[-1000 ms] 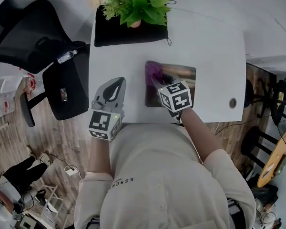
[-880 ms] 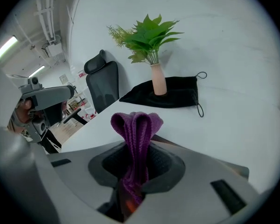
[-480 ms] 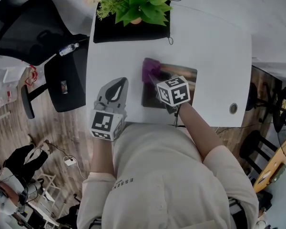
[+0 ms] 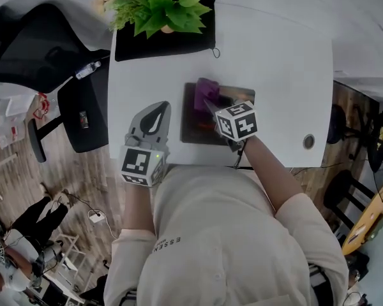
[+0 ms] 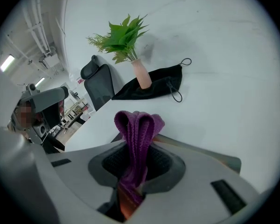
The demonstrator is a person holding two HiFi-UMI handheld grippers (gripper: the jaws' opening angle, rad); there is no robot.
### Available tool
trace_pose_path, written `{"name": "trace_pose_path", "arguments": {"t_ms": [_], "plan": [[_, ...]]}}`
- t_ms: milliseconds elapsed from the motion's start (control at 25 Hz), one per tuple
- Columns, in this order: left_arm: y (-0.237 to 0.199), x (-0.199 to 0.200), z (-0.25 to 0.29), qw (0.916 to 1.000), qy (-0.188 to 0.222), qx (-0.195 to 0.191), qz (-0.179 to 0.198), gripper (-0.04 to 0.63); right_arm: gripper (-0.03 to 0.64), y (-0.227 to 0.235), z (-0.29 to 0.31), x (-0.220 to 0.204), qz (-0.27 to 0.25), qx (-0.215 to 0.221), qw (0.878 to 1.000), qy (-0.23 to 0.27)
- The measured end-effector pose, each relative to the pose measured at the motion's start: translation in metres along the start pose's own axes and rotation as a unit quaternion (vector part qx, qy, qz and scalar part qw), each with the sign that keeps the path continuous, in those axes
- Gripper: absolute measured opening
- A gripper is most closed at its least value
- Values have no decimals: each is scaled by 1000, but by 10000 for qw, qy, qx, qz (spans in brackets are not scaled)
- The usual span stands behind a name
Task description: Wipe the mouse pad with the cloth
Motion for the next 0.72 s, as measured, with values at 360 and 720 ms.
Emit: {"name": "trace_pose_path", "arguments": {"t_ms": [360, 720], "plan": [[33, 10, 27, 9994, -77, -121, 311, 2, 89, 33, -29, -19, 121, -397, 9990, -164], [58, 18, 39, 9982, -79, -323, 489, 2, 91, 65, -59, -41, 338, -831, 9954, -334]]}}
Point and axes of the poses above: the fingertips, and each gripper's own axes: z forward along the fingers, y to its right, x out of its top, the point moved 10 cm from there along -z, backward along the fingers, and after that the axes turned 11 degrees about -y, right-handed, at the moved point
